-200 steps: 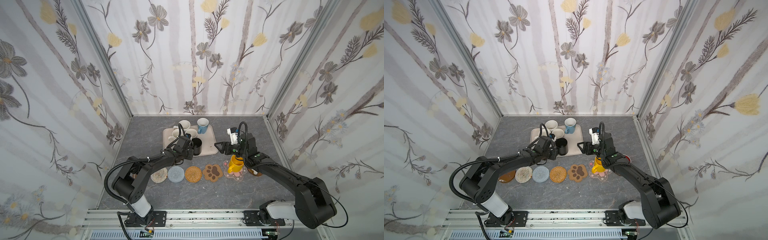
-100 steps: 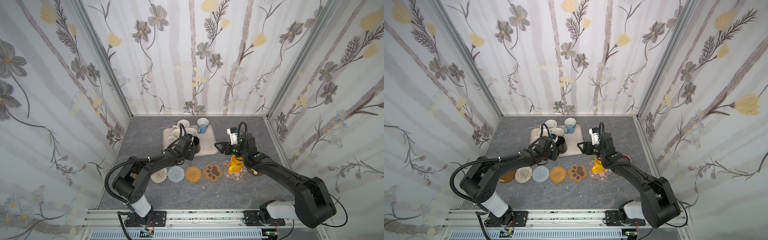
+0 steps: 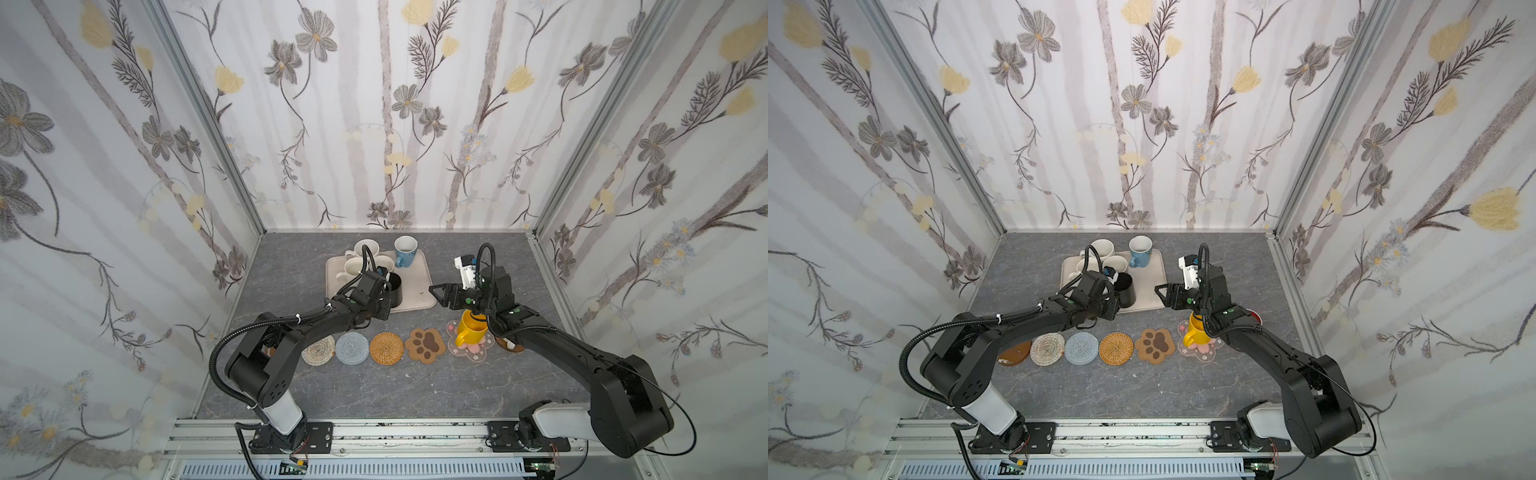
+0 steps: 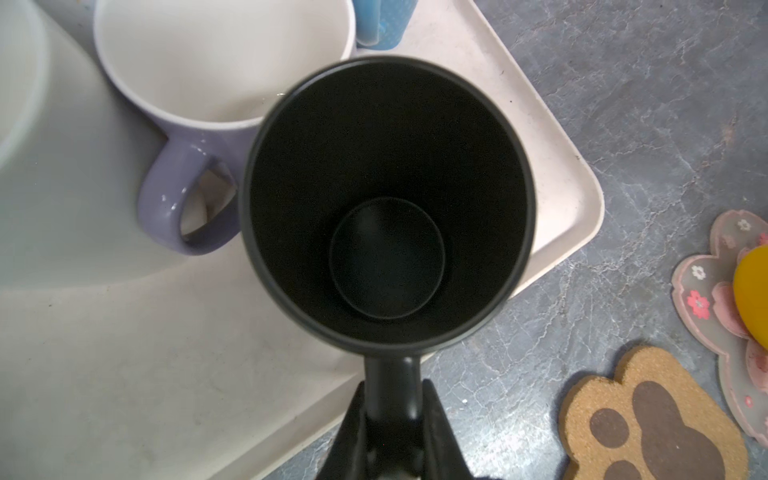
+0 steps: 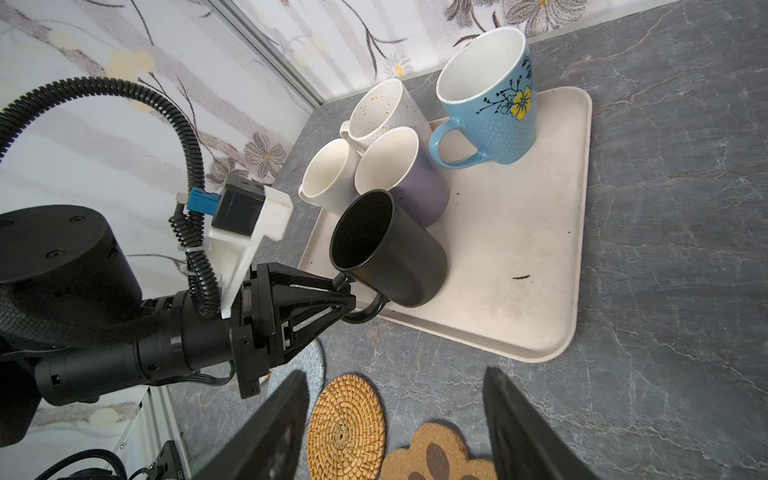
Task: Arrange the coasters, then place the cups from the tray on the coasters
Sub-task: 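Lift the black mug off the tray with the left gripper, then carry the black mug toward the paw-shaped cork coaster with the left gripper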
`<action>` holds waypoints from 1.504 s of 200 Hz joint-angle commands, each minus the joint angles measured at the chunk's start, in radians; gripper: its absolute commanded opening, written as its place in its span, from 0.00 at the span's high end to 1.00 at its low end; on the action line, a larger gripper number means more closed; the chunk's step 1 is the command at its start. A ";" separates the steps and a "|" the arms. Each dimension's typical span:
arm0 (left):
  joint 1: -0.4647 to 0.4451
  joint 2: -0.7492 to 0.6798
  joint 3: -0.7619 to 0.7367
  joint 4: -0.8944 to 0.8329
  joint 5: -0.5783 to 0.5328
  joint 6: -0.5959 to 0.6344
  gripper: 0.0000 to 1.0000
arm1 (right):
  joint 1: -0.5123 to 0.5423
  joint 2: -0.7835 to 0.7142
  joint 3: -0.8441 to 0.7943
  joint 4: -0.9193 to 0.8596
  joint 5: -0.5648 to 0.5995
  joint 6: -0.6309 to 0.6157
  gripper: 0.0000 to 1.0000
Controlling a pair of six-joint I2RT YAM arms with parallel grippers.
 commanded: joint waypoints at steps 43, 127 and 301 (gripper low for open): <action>-0.018 -0.002 0.061 0.049 -0.005 0.047 1.00 | -0.007 -0.011 -0.003 0.045 -0.008 0.001 0.32; -0.129 -0.134 0.014 0.043 0.024 0.078 1.00 | -0.054 -0.091 0.002 -0.003 -0.019 0.011 0.32; -0.408 -0.338 -0.187 0.034 -0.157 -0.094 1.00 | -0.083 -0.203 0.034 -0.173 0.062 -0.019 0.30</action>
